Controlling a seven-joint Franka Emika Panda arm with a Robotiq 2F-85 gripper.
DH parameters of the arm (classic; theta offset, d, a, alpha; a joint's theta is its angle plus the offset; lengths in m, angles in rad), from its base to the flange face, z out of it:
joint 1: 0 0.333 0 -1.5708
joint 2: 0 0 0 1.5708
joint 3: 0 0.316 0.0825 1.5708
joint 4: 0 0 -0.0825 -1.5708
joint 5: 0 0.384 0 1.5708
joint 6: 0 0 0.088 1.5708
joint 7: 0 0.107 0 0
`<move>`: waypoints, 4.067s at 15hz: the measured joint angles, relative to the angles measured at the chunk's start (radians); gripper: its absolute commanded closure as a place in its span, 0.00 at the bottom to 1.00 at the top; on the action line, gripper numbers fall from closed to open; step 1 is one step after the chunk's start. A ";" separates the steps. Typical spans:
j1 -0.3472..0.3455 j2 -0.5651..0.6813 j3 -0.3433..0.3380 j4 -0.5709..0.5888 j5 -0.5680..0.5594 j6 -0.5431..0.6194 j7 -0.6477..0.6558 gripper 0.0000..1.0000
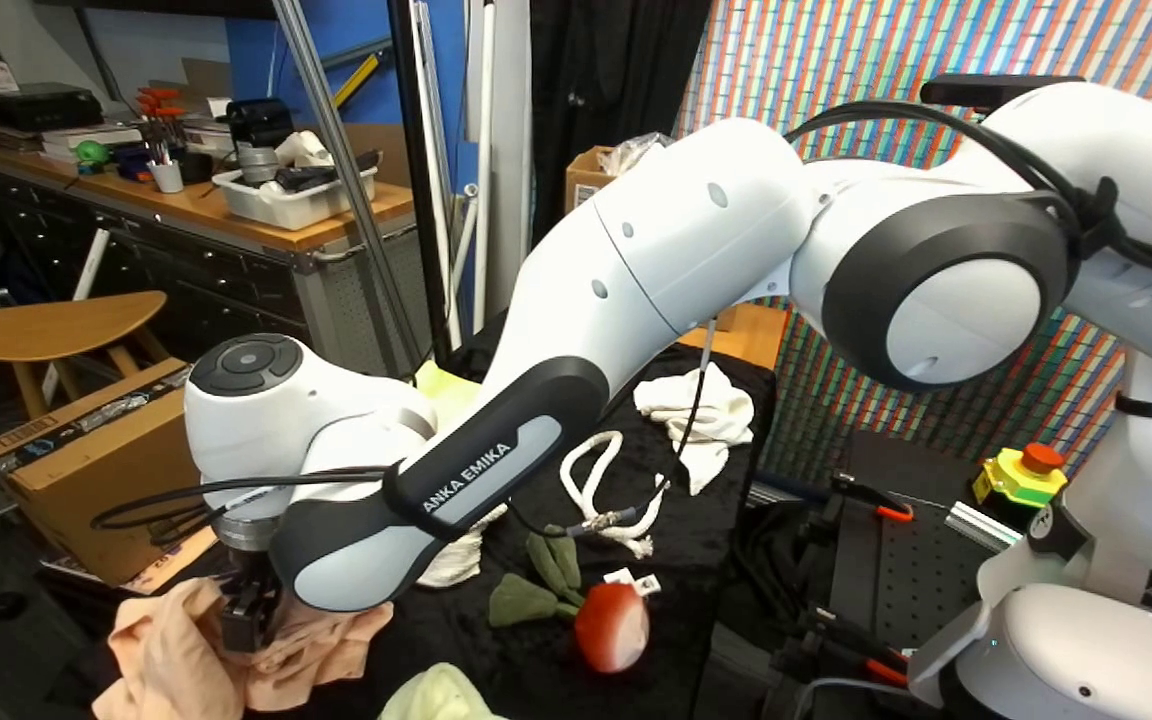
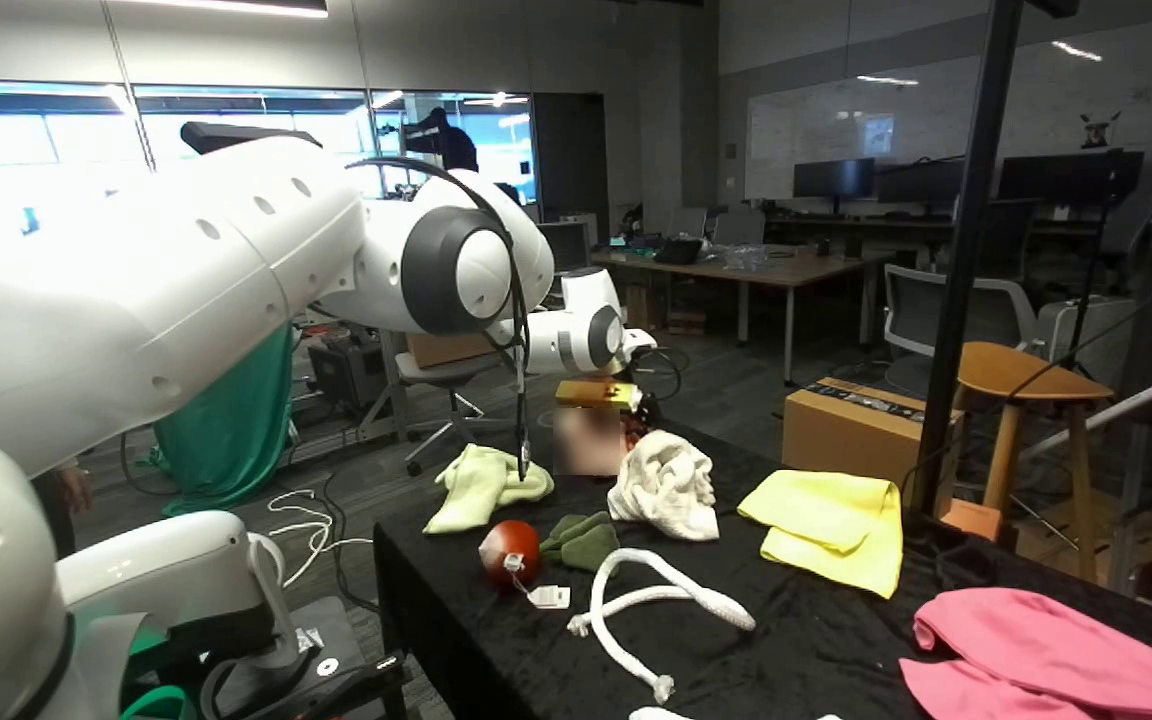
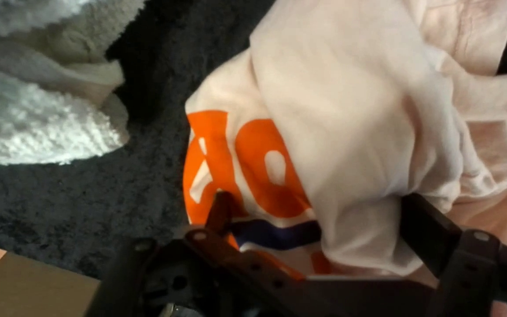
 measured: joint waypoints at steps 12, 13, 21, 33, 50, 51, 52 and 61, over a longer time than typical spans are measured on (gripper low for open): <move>0.008 0.015 0.030 0.073 0.000 -0.086 -0.056 0.92; 0.007 0.012 0.035 0.074 0.000 -0.086 -0.067 0.92; 0.007 -0.097 0.037 0.043 -0.008 -0.046 -0.083 0.92; 0.051 -0.610 -0.184 -0.436 -0.151 0.226 0.322 0.92; -0.176 -1.311 -0.080 -1.253 -0.249 0.098 0.568 0.92; -0.195 -1.318 -0.059 -1.276 -0.205 0.097 0.526 0.92; -0.214 -1.320 -0.041 -1.295 -0.167 0.096 0.484 0.92; -0.305 -1.242 0.021 -1.357 -0.009 0.057 0.249 0.91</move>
